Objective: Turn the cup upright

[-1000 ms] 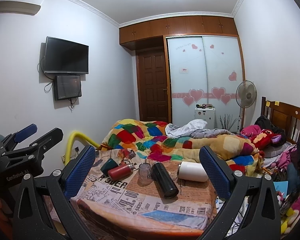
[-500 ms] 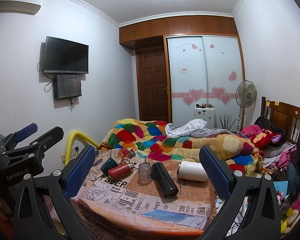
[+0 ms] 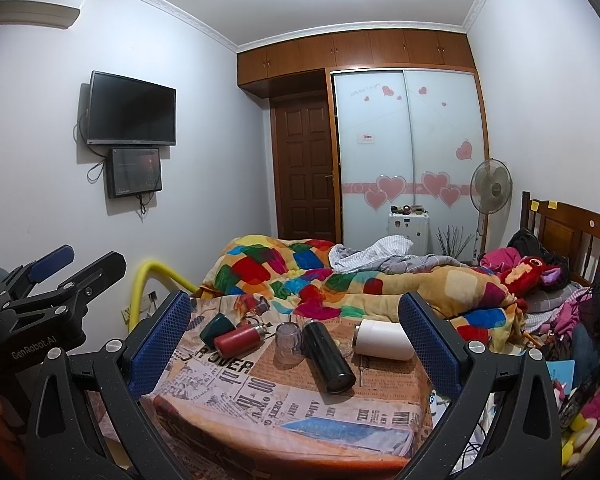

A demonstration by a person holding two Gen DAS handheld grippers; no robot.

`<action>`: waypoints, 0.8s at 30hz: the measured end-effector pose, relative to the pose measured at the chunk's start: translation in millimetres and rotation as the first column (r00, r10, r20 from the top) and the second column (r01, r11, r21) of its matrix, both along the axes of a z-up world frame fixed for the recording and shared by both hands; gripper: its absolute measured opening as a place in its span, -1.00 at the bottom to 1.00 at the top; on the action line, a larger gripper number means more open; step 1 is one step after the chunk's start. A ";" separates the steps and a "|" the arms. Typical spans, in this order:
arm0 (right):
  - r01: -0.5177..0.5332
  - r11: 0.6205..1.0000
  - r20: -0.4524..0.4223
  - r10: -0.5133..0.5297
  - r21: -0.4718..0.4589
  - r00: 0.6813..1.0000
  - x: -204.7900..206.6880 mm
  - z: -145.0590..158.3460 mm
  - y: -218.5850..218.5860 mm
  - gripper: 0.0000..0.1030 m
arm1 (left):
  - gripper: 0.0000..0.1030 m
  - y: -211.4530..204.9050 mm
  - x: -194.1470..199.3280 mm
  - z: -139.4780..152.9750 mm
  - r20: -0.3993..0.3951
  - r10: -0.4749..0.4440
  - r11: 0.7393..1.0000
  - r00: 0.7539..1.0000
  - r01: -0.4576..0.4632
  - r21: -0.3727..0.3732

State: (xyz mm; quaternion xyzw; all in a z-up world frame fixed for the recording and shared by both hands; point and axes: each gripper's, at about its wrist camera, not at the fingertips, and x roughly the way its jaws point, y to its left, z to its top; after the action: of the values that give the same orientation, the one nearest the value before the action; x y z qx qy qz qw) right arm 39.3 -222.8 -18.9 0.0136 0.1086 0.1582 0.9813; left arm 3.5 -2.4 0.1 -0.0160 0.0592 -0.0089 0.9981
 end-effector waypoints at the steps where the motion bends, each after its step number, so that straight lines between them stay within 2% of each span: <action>1: 0.000 1.000 0.001 0.000 0.001 1.000 0.3 0.3 0.6 1.00 | 1.00 -0.3 -0.2 -0.5 0.001 0.000 1.000 1.000 0.000 0.001; 15: 0.000 1.000 -0.010 0.000 -0.004 1.000 -0.4 -6.8 -5.5 1.00 | 1.00 -1.2 1.3 -3.2 -0.006 0.001 1.000 1.000 -0.001 0.000; 24: 0.011 1.000 -0.062 -0.012 -0.021 0.998 17.0 -9.5 2.3 1.00 | 1.00 9.9 21.1 -17.0 -0.045 0.014 1.000 0.999 -0.015 -0.024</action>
State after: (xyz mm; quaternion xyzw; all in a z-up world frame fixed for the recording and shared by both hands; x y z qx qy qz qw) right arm 56.3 -220.5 -28.4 0.0090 0.1409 0.1509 0.9784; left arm 24.6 7.5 -16.9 -0.0285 0.0813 -0.0019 0.9963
